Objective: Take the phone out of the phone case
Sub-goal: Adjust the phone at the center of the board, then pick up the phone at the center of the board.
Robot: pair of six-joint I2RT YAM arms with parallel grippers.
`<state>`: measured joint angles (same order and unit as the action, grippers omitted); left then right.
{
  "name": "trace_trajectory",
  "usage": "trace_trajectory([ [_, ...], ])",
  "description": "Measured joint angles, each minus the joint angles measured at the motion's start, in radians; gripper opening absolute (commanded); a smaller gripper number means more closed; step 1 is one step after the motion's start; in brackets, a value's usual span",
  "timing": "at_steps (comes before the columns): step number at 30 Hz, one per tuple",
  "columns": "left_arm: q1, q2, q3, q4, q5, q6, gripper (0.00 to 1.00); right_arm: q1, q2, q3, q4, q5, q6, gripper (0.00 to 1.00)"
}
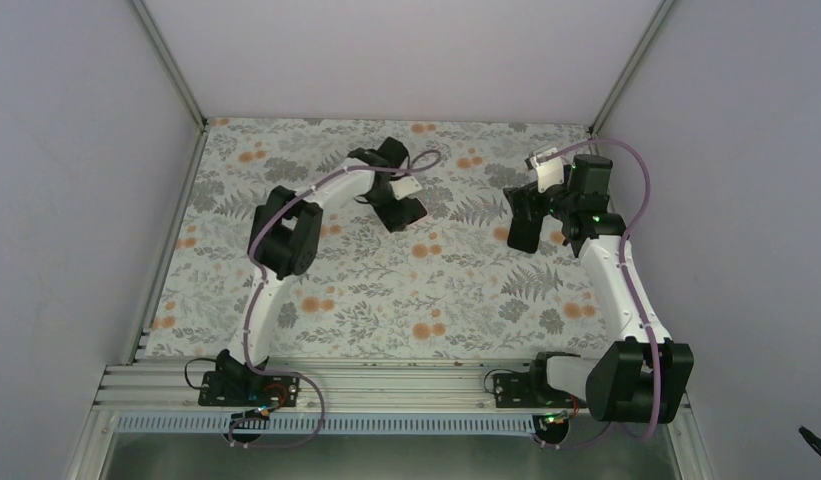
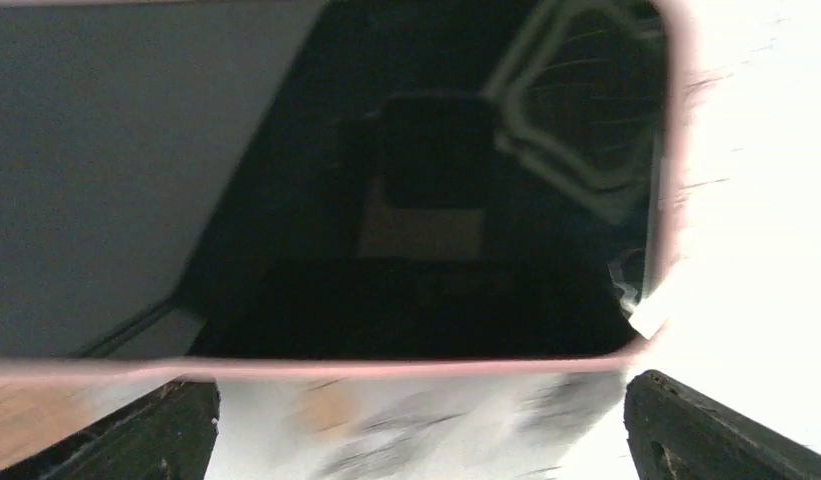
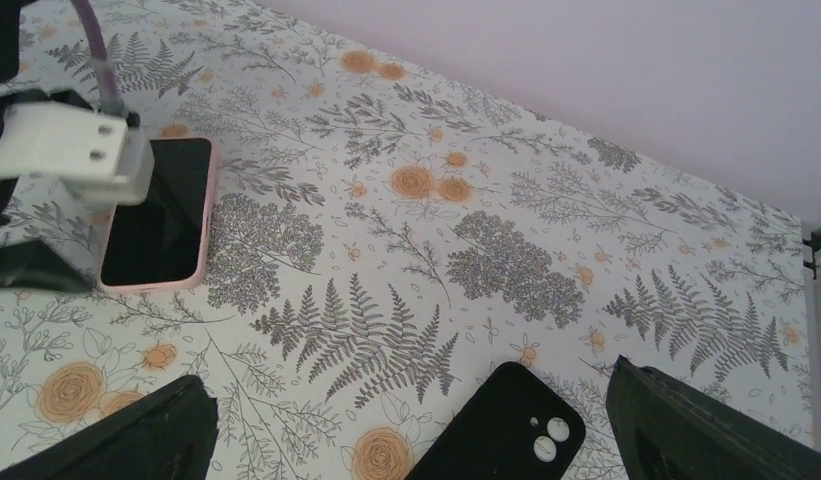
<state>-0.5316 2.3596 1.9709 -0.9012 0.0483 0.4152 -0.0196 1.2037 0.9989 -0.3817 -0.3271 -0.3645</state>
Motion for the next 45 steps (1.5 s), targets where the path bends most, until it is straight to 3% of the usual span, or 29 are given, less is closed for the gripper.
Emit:
trace_trajectory([
  [4,-0.052,-0.001,0.019,-0.044,0.18,0.011,1.0,0.0,0.0,0.0,0.0,0.008,0.0,1.0],
  [8,-0.056,-0.028,0.067,-0.101,0.268,0.043,1.0,0.0,0.003,0.0,-0.015,0.004,-0.014,1.0],
  [14,0.003,-0.261,-0.016,-0.192,0.292,0.093,1.0,0.0,0.058,0.029,-0.079,-0.041,-0.106,1.0],
  [20,0.087,-0.56,-0.042,-0.211,0.25,0.124,1.0,0.008,0.206,0.156,-0.199,-0.196,-0.328,1.0],
  [24,0.163,-0.748,-0.116,-0.1,0.153,0.151,1.0,0.055,0.385,0.349,-0.353,-0.283,-0.469,1.0],
  [27,0.2,-0.883,-0.247,0.014,0.046,0.177,1.0,0.112,0.558,0.538,-0.415,-0.286,-0.48,1.0],
  [30,0.216,-0.959,-0.352,0.091,-0.046,0.201,1.0,0.179,0.718,0.676,-0.406,-0.247,-0.444,1.0],
  [35,0.268,-0.993,-0.464,0.151,-0.131,0.218,1.0,0.314,0.86,0.695,-0.359,-0.107,-0.383,1.0],
  [40,0.36,-1.058,-0.595,0.177,-0.146,0.228,1.0,0.433,0.973,0.74,-0.328,-0.014,-0.318,1.0],
  [45,0.441,-1.141,-0.683,0.195,-0.137,0.229,1.0,0.476,1.044,0.808,-0.309,0.08,-0.276,1.0],
])
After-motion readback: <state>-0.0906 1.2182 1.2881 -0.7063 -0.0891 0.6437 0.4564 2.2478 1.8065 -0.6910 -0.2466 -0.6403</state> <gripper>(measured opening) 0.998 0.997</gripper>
